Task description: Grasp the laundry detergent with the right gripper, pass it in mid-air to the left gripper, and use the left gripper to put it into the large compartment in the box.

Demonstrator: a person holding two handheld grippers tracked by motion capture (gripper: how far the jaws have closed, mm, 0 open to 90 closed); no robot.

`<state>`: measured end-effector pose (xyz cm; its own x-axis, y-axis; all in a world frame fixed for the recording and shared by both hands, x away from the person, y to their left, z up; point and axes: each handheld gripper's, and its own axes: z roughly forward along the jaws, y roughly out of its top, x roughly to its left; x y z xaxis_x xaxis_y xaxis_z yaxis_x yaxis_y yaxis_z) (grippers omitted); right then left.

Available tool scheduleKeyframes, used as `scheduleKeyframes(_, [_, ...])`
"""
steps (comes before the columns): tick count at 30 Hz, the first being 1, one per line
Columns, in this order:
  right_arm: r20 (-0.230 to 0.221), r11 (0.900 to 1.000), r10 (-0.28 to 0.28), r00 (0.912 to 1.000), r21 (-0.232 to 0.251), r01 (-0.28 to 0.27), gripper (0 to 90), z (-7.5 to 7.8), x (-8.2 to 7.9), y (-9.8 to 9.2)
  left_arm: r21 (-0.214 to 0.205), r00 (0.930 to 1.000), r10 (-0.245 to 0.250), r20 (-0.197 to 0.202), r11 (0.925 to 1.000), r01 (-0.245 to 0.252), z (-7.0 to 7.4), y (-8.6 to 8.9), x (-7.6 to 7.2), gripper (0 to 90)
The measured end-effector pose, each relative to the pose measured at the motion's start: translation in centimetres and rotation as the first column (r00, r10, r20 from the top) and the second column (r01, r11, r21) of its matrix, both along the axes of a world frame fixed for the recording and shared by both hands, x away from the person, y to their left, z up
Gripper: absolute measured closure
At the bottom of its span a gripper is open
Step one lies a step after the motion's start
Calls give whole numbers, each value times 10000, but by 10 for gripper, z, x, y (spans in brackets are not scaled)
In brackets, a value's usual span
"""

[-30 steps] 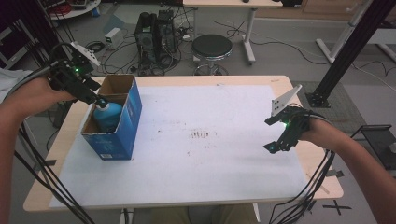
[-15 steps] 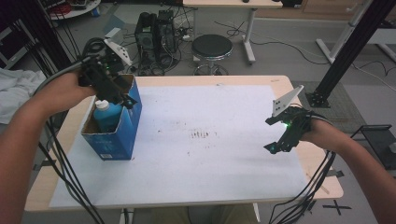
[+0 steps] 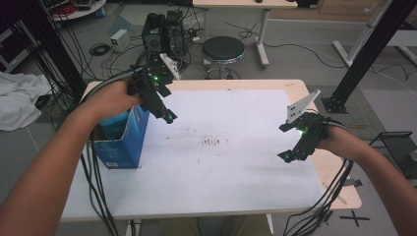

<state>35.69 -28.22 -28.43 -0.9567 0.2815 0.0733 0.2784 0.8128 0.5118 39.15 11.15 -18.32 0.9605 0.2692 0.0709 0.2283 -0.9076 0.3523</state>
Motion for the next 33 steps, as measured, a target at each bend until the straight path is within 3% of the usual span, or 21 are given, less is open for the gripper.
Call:
scheduleKeyframes(6, [0,10000,15,10000,19,-15,7,1,1,0,-68,9993,87,357,9999,-84,-7,-15,9,151])
scheduleKeyframes(9, [-7,10000,-13,10000,76,13,7,0,3,1,69,9991,112,409,9999,-115,-8,-19,16,151])
scheduleKeyframes(10, [285,9999,84,9996,129,-88,7,0,5,1,27,9990,202,396,9998,-203,-9,-20,17,151])
scheduleKeyframes(14, [225,9999,47,9997,132,-50,7,0,10,2,31,9992,119,377,9999,-120,-15,-26,26,151])
scheduleKeyframes(20, [170,9999,34,9999,126,-36,7,0,15,6,-149,9992,133,389,9998,-127,-23,-34,35,151])
scheduleKeyframes(21, [215,9997,102,9997,198,-106,7,0,17,6,-353,9989,248,388,9991,-235,-24,-35,35,151])
scheduleKeyframes(29, [197,9997,37,9998,258,-42,7,1,21,9,-682,9981,-110,613,9976,152,-31,-51,39,151])
scheduleKeyframes(33, [192,9994,14,9998,347,-20,7,0,25,11,-303,9974,-467,552,9984,484,-37,-60,39,151])
